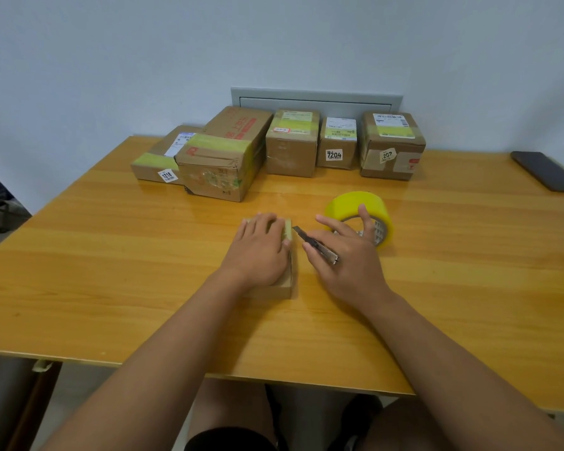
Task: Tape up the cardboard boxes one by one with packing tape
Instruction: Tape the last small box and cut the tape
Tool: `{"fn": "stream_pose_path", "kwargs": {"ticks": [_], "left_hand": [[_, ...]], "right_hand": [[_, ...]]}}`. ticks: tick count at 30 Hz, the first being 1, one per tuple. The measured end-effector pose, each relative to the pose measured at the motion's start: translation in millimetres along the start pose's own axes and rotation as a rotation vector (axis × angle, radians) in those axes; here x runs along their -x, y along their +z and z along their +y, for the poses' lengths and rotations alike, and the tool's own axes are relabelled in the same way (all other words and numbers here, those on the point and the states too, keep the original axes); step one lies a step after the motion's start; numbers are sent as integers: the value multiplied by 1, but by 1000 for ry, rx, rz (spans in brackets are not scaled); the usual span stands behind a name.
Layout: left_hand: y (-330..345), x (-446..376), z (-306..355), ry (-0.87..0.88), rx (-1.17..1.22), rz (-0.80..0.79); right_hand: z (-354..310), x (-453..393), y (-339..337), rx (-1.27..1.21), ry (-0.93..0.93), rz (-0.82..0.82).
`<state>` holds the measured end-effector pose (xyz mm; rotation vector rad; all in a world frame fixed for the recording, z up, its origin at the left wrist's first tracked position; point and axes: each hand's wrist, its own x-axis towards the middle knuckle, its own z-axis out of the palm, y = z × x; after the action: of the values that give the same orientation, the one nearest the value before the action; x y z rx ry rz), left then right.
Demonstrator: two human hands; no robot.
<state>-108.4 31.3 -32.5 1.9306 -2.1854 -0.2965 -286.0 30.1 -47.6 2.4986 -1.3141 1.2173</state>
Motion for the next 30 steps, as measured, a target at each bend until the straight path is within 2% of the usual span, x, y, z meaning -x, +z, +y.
{"fn": "stream_pose_path", "kwargs": {"ticks": [14,18,25,30], "left_hand": [[-2,1,1,-9,6,-21],[-1,1,3,-20,17,-8],[-5,3,8,-65,3,-20],[-3,1,5,-61,6,-3]], "right_hand": [[-7,36,-46,-219,-46,-127],[4,54,-65,-234,-116,-369],[13,59,-80,63,-318,-754],[5,51,-89,63,-270,-863]]}}
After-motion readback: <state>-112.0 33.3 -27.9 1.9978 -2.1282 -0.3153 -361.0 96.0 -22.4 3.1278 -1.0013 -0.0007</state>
